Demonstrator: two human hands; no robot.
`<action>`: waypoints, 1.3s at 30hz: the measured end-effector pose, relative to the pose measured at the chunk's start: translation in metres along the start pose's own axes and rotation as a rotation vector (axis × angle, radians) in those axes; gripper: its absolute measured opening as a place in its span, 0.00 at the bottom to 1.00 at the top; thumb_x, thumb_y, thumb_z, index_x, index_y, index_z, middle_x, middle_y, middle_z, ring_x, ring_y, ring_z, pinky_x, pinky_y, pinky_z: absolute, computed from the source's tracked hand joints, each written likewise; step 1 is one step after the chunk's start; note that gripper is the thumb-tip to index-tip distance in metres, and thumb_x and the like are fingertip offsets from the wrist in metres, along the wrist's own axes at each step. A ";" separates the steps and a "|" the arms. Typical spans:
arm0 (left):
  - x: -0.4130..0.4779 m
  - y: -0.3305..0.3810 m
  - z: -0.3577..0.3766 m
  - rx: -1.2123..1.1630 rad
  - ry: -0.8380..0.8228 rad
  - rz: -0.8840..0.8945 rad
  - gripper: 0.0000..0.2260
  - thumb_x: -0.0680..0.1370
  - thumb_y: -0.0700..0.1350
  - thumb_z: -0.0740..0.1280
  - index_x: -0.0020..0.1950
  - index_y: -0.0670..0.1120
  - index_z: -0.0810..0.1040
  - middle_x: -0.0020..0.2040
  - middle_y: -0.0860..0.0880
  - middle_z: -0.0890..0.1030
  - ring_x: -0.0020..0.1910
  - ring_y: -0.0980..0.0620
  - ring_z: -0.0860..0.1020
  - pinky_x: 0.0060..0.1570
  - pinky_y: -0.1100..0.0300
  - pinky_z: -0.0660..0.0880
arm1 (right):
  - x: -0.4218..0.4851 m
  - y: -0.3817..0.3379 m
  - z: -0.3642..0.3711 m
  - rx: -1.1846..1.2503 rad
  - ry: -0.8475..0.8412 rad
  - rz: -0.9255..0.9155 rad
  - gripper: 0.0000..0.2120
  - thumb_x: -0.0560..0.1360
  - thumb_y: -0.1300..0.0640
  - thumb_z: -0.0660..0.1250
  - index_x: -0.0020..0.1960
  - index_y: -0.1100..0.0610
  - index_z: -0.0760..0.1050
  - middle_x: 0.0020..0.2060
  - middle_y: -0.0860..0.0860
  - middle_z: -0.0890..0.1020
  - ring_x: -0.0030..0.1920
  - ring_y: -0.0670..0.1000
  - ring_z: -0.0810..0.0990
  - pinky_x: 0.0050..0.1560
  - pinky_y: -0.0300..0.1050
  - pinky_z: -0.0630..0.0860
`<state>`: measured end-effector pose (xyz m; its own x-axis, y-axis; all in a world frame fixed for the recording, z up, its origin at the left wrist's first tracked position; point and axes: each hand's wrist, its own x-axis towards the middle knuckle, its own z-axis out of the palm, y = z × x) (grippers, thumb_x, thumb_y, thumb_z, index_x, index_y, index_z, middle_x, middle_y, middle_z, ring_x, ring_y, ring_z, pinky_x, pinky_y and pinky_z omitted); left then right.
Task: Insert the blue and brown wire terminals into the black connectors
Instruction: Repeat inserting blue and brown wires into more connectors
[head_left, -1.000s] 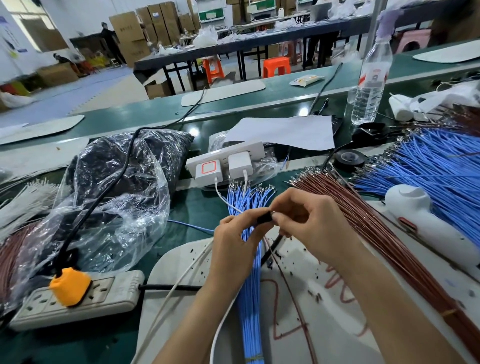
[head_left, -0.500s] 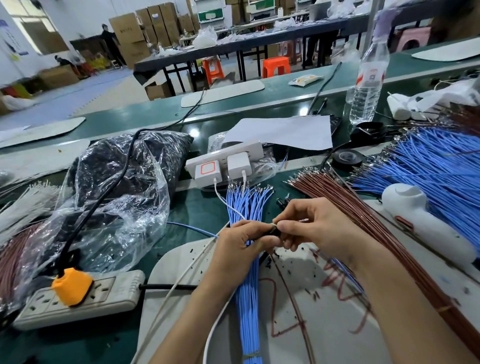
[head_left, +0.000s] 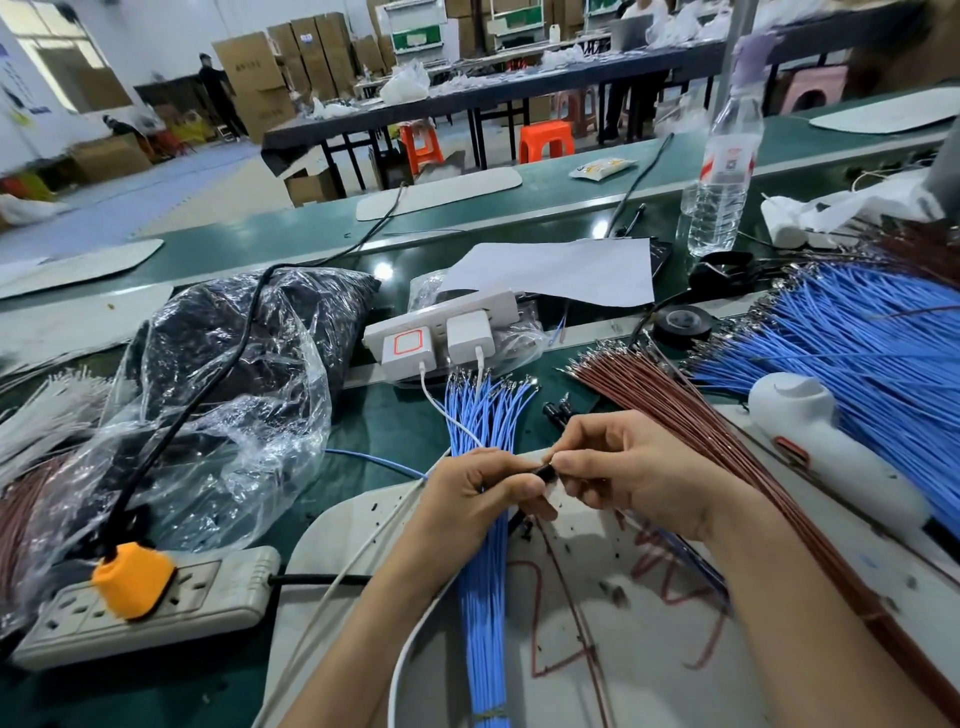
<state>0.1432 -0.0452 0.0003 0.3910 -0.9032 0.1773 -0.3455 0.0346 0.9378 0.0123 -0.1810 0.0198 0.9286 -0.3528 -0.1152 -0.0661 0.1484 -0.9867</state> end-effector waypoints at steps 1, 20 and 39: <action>0.001 0.000 0.000 -0.013 0.024 0.002 0.05 0.74 0.39 0.68 0.43 0.46 0.83 0.34 0.49 0.84 0.37 0.56 0.80 0.45 0.68 0.72 | 0.001 0.001 0.001 0.034 0.007 -0.002 0.02 0.73 0.67 0.68 0.42 0.64 0.76 0.29 0.55 0.78 0.29 0.49 0.73 0.29 0.35 0.71; 0.001 -0.001 0.001 0.082 0.076 -0.018 0.04 0.73 0.39 0.72 0.46 0.44 0.84 0.42 0.45 0.84 0.40 0.54 0.83 0.45 0.67 0.75 | 0.003 0.004 -0.001 -0.041 0.045 -0.013 0.03 0.75 0.65 0.67 0.43 0.65 0.76 0.31 0.59 0.81 0.28 0.52 0.79 0.28 0.38 0.75; 0.003 -0.007 0.001 -0.003 0.028 -0.019 0.03 0.72 0.41 0.72 0.43 0.48 0.82 0.37 0.51 0.83 0.36 0.59 0.80 0.41 0.68 0.73 | 0.011 0.011 0.002 -0.011 -0.002 -0.021 0.04 0.72 0.66 0.68 0.44 0.66 0.73 0.31 0.58 0.82 0.30 0.53 0.81 0.31 0.40 0.78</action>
<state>0.1464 -0.0488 -0.0060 0.4211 -0.8915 0.1673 -0.3351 0.0184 0.9420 0.0220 -0.1817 0.0079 0.9306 -0.3537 -0.0943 -0.0506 0.1308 -0.9901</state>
